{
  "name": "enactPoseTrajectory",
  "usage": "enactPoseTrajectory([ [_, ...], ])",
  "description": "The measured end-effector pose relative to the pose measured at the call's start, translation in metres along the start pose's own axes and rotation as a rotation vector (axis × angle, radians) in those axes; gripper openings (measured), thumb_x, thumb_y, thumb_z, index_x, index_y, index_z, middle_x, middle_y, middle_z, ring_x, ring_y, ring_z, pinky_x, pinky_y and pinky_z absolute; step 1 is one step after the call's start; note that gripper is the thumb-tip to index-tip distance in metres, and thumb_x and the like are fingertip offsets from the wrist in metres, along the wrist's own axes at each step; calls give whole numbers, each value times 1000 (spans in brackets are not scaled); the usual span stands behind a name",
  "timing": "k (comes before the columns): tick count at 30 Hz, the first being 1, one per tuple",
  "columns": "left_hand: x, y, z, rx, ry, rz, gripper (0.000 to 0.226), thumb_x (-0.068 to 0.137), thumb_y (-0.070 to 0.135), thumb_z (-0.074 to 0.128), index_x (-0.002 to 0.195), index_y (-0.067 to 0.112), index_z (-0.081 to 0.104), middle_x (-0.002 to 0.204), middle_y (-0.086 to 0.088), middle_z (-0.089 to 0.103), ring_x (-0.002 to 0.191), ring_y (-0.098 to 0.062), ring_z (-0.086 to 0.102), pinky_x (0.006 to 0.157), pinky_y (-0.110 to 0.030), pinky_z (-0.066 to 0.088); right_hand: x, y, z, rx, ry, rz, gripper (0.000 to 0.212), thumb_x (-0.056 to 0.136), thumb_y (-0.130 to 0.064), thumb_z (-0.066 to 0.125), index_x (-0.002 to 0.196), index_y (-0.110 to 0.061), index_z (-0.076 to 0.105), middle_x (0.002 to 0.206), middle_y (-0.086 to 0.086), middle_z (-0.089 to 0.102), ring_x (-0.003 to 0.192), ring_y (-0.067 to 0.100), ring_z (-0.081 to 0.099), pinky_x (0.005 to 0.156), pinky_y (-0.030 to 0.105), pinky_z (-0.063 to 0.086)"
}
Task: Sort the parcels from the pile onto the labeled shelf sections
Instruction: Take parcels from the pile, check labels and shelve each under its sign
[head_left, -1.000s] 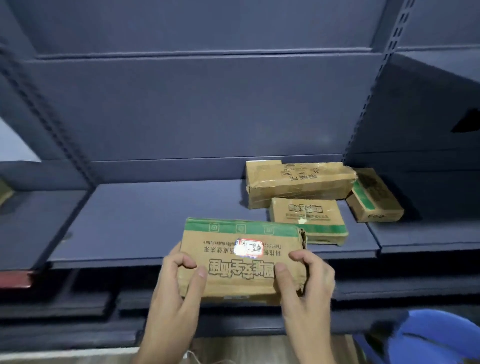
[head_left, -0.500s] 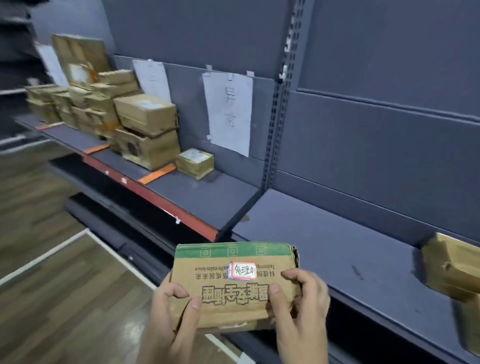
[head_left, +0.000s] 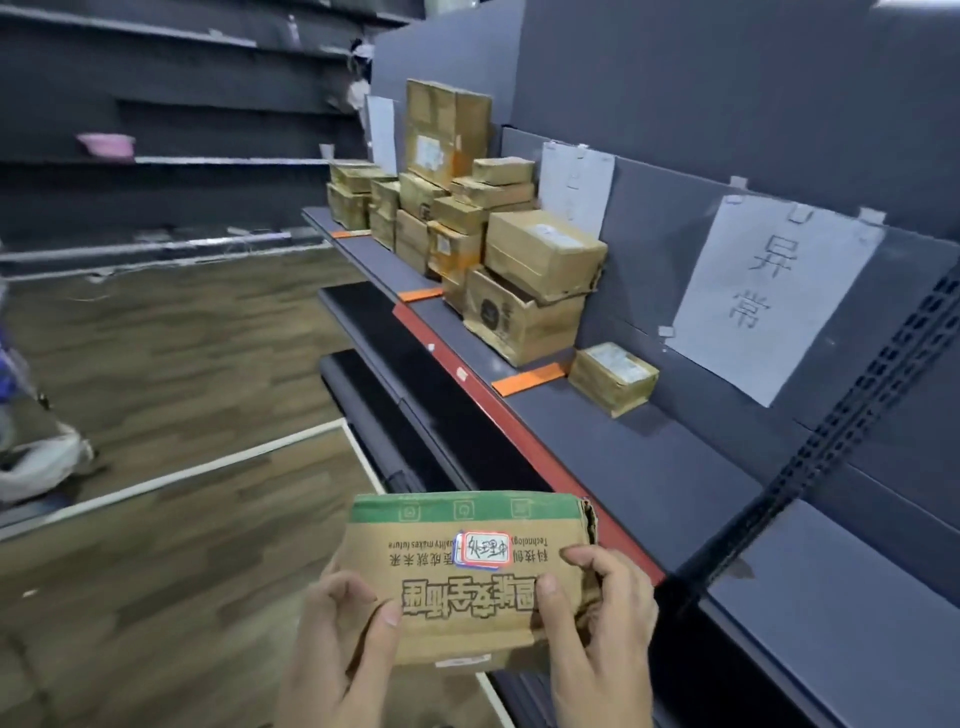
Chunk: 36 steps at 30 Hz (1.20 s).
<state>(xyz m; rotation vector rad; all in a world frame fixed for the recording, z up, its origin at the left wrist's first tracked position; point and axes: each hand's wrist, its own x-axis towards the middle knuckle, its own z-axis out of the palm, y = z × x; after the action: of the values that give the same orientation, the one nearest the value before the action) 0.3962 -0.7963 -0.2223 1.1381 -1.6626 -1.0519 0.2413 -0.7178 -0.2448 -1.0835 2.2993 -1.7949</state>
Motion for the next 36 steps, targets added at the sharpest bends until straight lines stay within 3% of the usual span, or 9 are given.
enactPoseTrajectory([
  [2, 31, -16, 0, -21, 49, -1, 32, 76, 25, 74, 77, 42, 47, 103, 9, 65, 84, 12, 57, 66, 3, 34, 22, 3, 33, 30, -39, 5, 33, 70, -59, 50, 102, -54, 49, 120, -18, 45, 113, -5, 34, 85, 2, 28],
  [4, 69, -25, -3, -40, 94, -19, 24, 62, 54, 60, 80, 42, 49, 92, 26, 63, 77, 1, 59, 65, -1, 37, 46, 7, 67, 58, -63, 6, 34, 69, -61, 50, 102, -54, 49, 122, -21, 43, 115, -6, 32, 88, 10, 31],
  [6, 110, -36, -4, -26, 111, 4, 29, 57, 59, 53, 81, 42, 50, 88, 18, 63, 66, -1, 57, 62, -5, 38, 74, 12, 100, 98, -76, 3, 34, 69, -62, 50, 102, -53, 49, 122, -22, 43, 115, -6, 32, 87, 15, 32],
  [11, 201, -39, -13, 44, 160, 5, 24, 59, 56, 56, 79, 43, 50, 99, -12, 61, 67, 1, 59, 60, -4, 40, 144, 5, 175, 142, -128, -4, 35, 70, -64, 49, 103, -52, 48, 122, -20, 43, 114, -3, 33, 86, 15, 33],
  [17, 284, -48, -27, 108, 198, -78, 21, 66, 34, 58, 78, 48, 49, 94, -5, 60, 66, 5, 58, 58, -1, 39, 210, -6, 252, 139, -221, -42, 35, 72, -65, 49, 103, -51, 48, 120, -29, 39, 115, -1, 35, 84, 27, 36],
  [20, 326, -63, -29, 73, 224, -96, 22, 66, 36, 58, 80, 50, 48, 98, 18, 58, 72, 6, 58, 61, -1, 40, 240, -8, 291, 124, -262, -41, 35, 71, -67, 48, 102, -52, 47, 120, -29, 39, 116, -2, 34, 84, 31, 35],
  [26, 445, -98, -36, 8, 253, -108, 21, 67, 36, 58, 80, 49, 48, 90, 30, 58, 76, 3, 58, 61, -2, 39, 309, -12, 390, 106, -252, -36, 35, 70, -66, 48, 102, -52, 47, 119, -32, 38, 116, -2, 34, 84, 16, 34],
  [32, 585, -131, -72, 1, 216, -64, 33, 85, 13, 65, 82, 39, 46, 99, 13, 60, 79, 6, 56, 61, -2, 36, 381, -40, 513, 123, -216, -30, 34, 69, -63, 49, 102, -53, 48, 115, -33, 39, 113, 3, 40, 86, 5, 31],
  [36, 668, -141, -105, 15, 142, -47, 31, 87, 15, 62, 81, 40, 45, 108, -3, 62, 75, 7, 56, 62, -1, 35, 423, -64, 583, 132, -210, -40, 31, 72, -60, 50, 102, -51, 49, 111, -31, 41, 111, 2, 41, 85, 0, 28],
])
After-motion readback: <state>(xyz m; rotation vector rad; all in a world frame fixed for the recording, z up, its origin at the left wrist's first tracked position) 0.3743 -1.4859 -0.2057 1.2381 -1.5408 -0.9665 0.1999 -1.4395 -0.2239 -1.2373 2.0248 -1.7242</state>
